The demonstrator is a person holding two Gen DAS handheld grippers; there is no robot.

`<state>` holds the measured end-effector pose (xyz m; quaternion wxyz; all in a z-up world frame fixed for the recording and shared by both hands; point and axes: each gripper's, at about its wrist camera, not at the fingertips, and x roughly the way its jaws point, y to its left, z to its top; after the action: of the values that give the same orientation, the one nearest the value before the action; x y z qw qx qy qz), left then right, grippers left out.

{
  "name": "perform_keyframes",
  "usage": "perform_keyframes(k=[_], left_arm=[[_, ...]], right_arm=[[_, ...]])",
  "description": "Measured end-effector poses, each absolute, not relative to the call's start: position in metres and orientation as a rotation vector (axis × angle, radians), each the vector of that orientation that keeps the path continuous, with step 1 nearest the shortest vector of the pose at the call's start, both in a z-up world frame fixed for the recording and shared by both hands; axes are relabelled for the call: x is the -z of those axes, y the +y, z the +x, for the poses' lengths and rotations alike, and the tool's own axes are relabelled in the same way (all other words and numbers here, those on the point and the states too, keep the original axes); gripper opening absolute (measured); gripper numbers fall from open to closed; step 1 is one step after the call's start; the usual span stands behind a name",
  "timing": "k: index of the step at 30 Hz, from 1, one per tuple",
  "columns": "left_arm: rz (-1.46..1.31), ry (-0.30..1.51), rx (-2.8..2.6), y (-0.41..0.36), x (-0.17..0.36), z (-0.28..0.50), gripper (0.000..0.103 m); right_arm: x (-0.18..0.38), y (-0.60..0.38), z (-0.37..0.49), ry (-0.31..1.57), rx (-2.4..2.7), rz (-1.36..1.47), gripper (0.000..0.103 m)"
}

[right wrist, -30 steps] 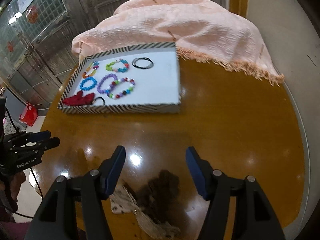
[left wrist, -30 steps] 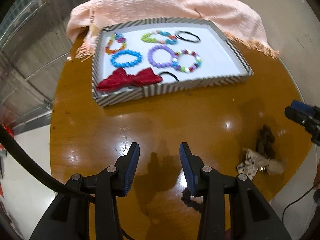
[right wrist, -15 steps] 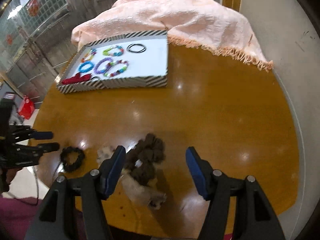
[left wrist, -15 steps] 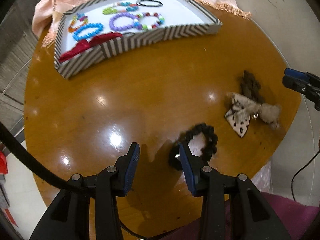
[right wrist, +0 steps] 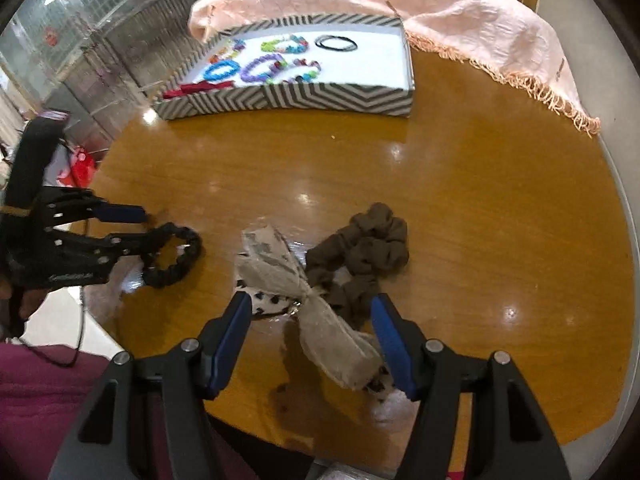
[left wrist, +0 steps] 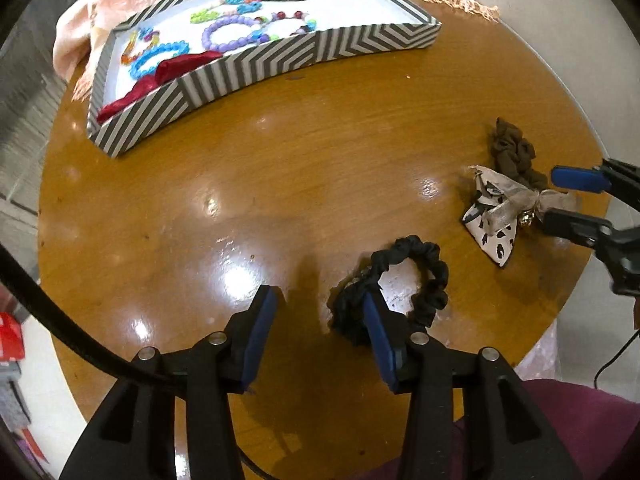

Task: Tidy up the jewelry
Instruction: 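Grasp the black scrunchie with the left tool while the right tool grasps the brown scrunchie and ribbon bow, then carry the black scrunchie into the tray with the left tool while the right tool carries its items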

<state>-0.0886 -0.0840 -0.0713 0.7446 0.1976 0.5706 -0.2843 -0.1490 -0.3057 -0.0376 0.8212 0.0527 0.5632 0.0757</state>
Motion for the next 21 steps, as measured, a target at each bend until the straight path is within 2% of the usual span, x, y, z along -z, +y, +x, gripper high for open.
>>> perform_keyframes(k=[6,8,9,10,13,21], left_arm=[[0.444,1.23,0.611,-0.095,0.073,-0.091,0.039],[0.456,1.204,0.613,-0.1,0.074,-0.091,0.039],[0.46,1.19,0.621,-0.102,0.075,-0.091,0.031],[0.461,1.178,0.635,-0.102,0.074,-0.091,0.014],[0.428,1.211,0.674,-0.105,0.073,-0.086,0.001],[0.261,1.24,0.72,-0.097,0.047,-0.057,0.0]], right_arm=[[0.054,-0.31,-0.136,1.217,-0.072,0.176,0.065],[0.061,-0.311,-0.135,1.224,-0.075,0.208,0.061],[0.062,-0.311,-0.135,1.207,-0.072,0.214,0.043],[0.06,-0.311,-0.135,1.196,-0.078,0.214,0.031],[0.058,-0.312,-0.135,1.197,-0.099,0.235,0.03],[0.023,-0.326,-0.129,1.118,-0.107,0.249,0.029]])
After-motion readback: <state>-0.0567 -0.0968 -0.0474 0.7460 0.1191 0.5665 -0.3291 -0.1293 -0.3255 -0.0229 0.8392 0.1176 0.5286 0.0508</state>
